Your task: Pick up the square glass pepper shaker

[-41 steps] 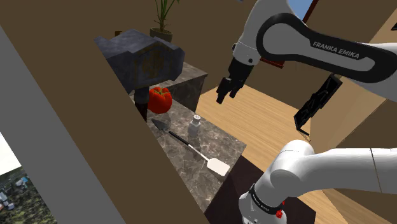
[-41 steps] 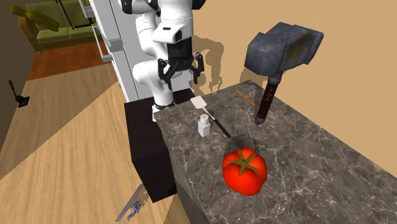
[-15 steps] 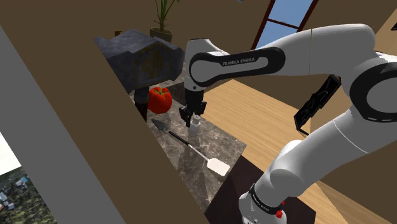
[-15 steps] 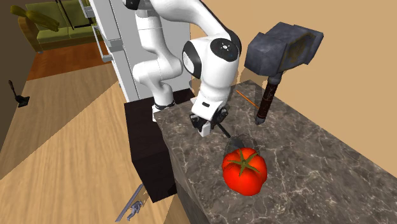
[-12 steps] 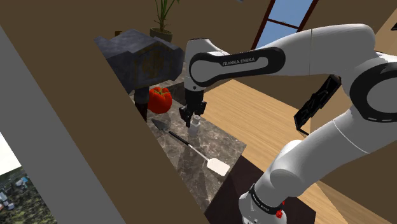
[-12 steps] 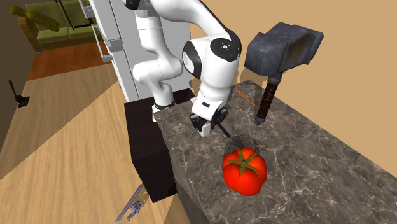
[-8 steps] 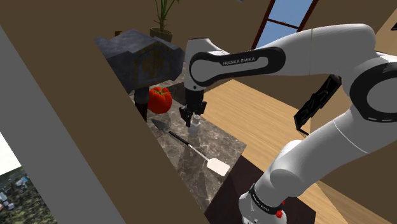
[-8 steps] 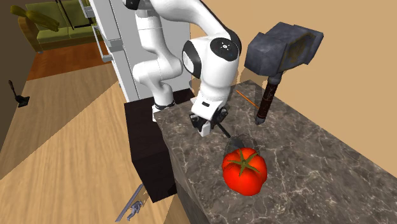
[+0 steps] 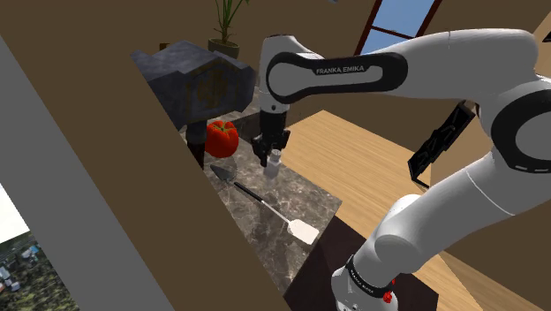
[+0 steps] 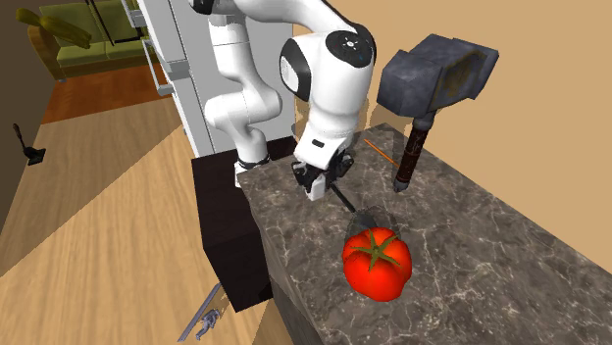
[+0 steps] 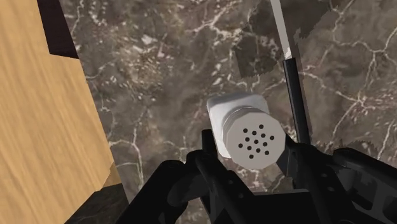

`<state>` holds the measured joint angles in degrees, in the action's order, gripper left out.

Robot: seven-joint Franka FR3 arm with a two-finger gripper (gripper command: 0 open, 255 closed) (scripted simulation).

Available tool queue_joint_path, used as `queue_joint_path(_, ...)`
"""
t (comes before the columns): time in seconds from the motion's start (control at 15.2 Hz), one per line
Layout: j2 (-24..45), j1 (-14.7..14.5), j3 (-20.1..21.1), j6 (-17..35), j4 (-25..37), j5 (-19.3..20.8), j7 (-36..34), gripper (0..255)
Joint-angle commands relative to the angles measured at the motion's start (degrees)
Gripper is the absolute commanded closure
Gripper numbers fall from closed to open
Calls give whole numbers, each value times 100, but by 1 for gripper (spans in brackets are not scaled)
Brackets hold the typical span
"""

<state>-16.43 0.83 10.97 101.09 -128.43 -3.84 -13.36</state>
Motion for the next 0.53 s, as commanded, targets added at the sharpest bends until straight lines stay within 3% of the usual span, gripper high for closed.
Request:
queue_joint_path(0.0,-42,2,-10,-168,123,0,4,255)
queue_joint_path(0.46,-98,8,-28,-569,469,4,4,255)
